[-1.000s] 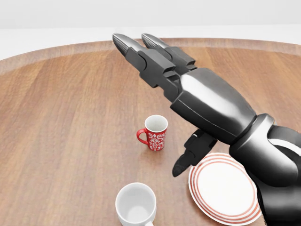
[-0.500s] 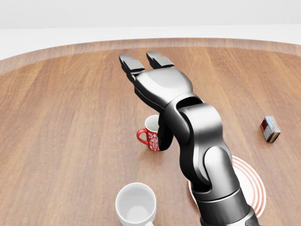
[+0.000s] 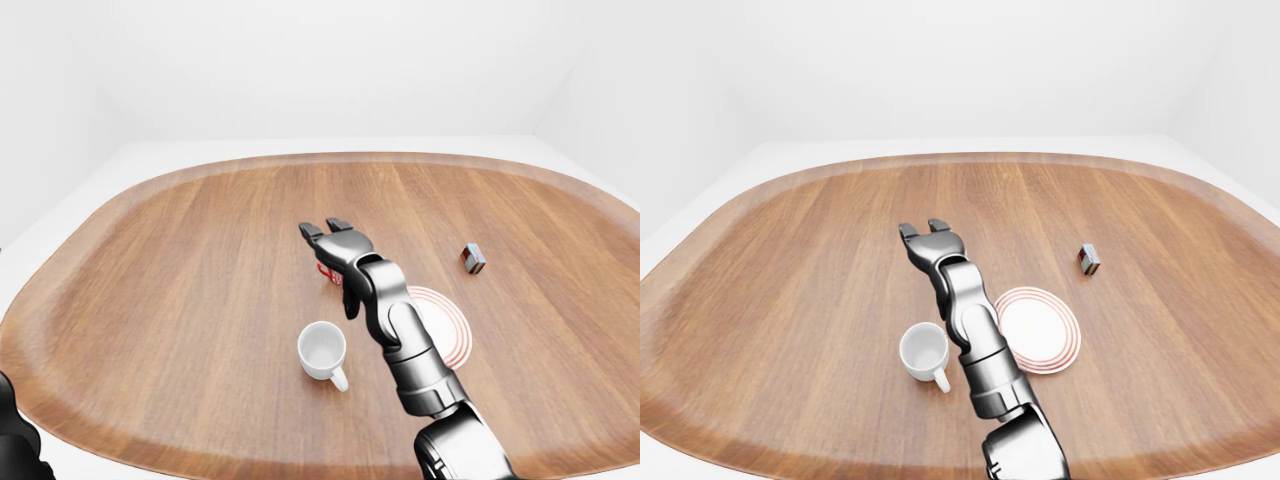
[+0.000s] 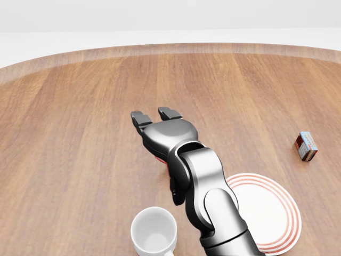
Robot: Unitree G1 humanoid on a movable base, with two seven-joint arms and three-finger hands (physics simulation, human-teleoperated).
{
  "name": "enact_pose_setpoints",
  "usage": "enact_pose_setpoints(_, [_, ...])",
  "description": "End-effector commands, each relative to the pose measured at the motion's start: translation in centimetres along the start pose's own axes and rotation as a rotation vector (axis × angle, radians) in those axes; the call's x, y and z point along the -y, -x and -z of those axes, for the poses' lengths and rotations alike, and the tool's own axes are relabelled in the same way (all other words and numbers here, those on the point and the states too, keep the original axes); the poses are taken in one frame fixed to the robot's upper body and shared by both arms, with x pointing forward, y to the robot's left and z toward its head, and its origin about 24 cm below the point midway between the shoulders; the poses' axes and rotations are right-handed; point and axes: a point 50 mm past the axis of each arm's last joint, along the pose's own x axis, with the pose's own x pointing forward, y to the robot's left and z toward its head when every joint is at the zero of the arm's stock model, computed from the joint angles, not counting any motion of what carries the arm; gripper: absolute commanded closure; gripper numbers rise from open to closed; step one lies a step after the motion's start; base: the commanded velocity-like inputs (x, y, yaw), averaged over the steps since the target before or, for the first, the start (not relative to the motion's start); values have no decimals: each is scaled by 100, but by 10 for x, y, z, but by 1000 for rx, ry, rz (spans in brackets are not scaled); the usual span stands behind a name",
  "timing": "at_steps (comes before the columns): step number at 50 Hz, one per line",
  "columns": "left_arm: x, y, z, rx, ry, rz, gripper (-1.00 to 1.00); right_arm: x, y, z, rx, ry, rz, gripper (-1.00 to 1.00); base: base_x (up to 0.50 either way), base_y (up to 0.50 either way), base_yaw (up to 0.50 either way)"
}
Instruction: Put the white mug on the plate.
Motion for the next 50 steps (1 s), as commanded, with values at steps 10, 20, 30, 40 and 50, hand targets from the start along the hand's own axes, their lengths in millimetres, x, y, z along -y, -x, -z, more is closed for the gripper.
enact_pose_setpoints(10, [0,1,0,1,0,1,-100,-57,-3,-9,-4,-16,-183,-100,0,0,0])
enact_pose_setpoints(20, [0,1,2,-6,-5,3,-100,-80,-8,-9,1,-34,-284,-100,0,0,0])
enact_pose_setpoints(30, [0,1,2,-5,-4,3,-100,-101,-9,-10,3,-45,-368,-100,0,0,0])
enact_pose_setpoints(40, [0,1,1,-4,-3,2,-100,-107,-17,-20,25,-27,-422,-100,0,0,0])
enact_pose_setpoints(50, [1,1,2,-6,-3,6,-100,-113,-23,-28,36,-1,-477,-100,0,0,0])
